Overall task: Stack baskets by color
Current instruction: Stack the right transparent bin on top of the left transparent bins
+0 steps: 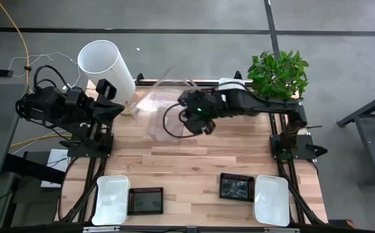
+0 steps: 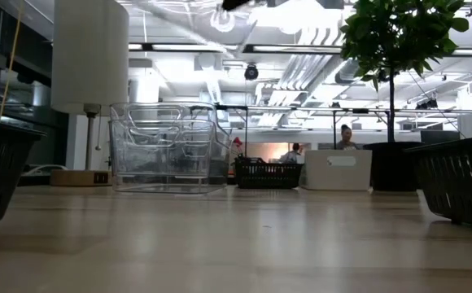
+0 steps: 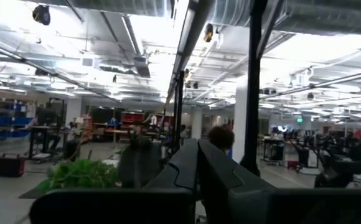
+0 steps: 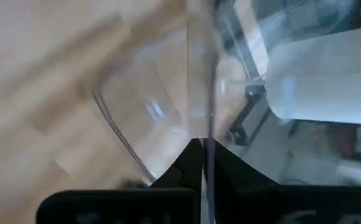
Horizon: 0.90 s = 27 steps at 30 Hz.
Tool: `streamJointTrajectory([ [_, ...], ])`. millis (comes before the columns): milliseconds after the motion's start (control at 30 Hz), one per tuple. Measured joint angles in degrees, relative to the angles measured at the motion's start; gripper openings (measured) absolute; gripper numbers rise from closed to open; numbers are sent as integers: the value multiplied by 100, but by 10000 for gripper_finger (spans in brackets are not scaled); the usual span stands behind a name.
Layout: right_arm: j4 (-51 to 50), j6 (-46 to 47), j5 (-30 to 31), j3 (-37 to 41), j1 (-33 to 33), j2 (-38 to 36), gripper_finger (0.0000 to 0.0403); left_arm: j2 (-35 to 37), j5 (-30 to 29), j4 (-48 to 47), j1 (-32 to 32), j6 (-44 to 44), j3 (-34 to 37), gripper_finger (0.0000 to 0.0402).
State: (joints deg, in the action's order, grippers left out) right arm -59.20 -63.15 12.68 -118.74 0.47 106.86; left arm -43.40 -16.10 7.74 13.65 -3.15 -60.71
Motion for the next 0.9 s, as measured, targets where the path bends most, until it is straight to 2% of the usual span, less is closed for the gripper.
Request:
streamJointTrajectory([
  [100, -310, -840, 396, -180, -138, 323, 0, -4, -170, 26, 0, 91, 2, 0],
  [333, -444, -1874, 494, -36, -439, 595, 0, -8, -516, 32, -2, 150, 2, 0],
  [500, -287, -2118, 585, -32, -660, 652, 0, -6, -577, 32, -2, 151, 2, 0],
  [900, -797, -2096, 91, -32, -835, 650, 0, -6, -577, 32, -2, 148, 2, 0],
])
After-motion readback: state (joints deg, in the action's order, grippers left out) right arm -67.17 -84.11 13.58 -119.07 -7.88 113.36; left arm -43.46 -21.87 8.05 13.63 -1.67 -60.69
